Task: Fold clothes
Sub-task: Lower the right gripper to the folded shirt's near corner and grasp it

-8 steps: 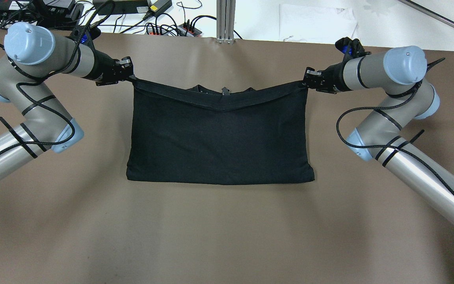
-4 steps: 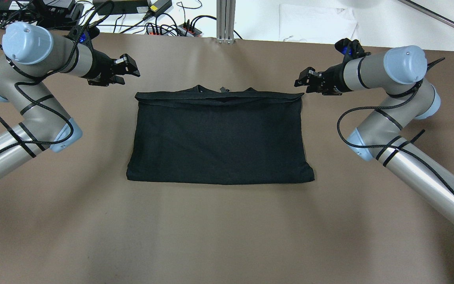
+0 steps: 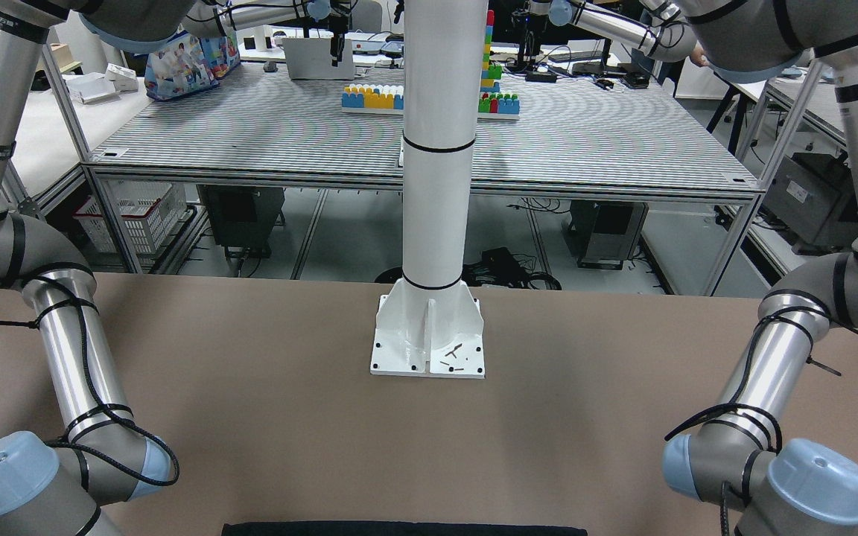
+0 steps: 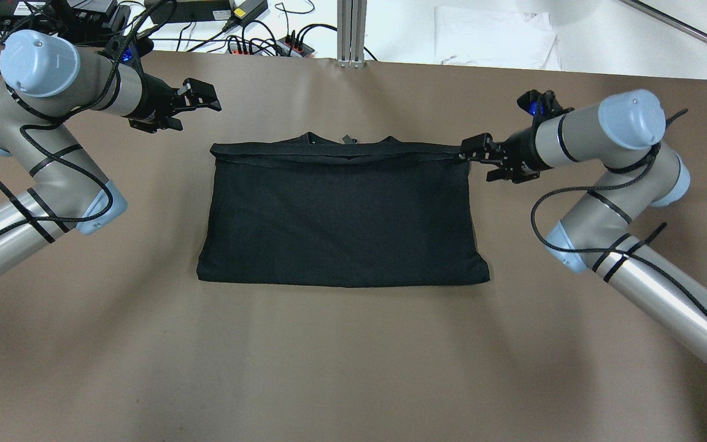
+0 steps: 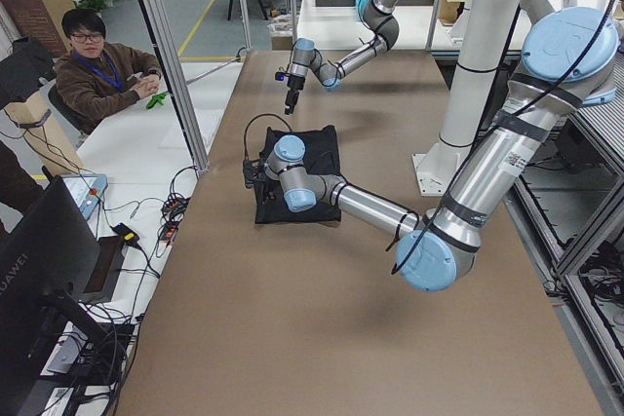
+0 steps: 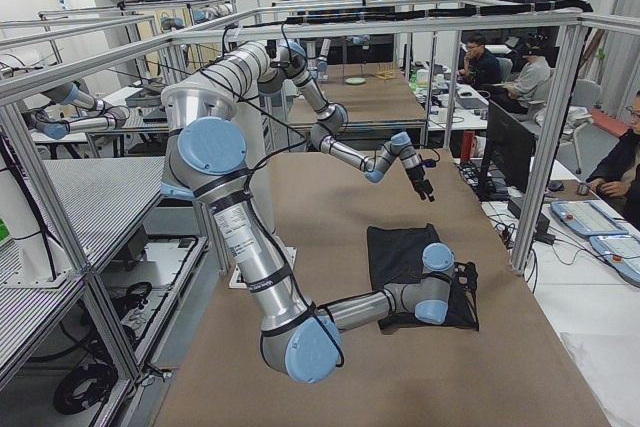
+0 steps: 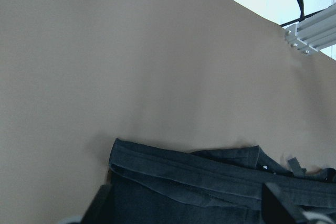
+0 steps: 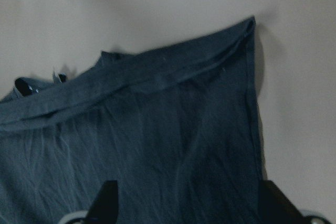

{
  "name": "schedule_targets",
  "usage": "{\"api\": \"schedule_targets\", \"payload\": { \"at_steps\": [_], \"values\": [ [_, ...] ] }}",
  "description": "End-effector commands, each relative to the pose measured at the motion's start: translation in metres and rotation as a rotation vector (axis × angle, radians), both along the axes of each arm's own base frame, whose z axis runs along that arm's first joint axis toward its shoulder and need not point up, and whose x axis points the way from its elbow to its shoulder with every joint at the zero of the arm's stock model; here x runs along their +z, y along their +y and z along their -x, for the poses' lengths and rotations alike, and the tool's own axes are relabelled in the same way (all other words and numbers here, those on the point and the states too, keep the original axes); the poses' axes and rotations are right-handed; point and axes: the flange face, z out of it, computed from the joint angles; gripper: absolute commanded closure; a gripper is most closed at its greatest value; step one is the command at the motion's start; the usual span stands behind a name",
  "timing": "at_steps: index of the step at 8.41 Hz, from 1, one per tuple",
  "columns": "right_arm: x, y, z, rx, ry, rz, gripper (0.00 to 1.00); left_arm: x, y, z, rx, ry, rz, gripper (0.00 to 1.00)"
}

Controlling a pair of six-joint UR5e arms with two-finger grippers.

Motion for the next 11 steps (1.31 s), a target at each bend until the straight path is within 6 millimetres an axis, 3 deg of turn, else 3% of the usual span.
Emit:
{"api": "schedule_targets", "payload": {
  "at_steps": [1, 4, 8, 11],
  "values": [
    [0.05, 0.068, 0.026, -0.082, 0.015, 0.098, 0.06, -0.001, 0.0, 0.005, -0.027, -0.002, -0.005, 0.0],
    [0.054, 0.138, 0.04, -0.128, -0.026, 0.226, 0.06, -0.002, 0.001, 0.008, -0.034, -0.001, -0.011, 0.0],
    [0.083, 0.156, 0.029, -0.124, 0.0, 0.248, 0.06, 0.003, 0.002, 0.007, -0.031, -0.007, -0.007, 0.0],
    [0.082, 0.165, 0.056, -0.135, 0.019, 0.243, 0.07, 0.013, 0.002, 0.007, -0.027, -0.022, -0.004, 0.0]
  ]
}}
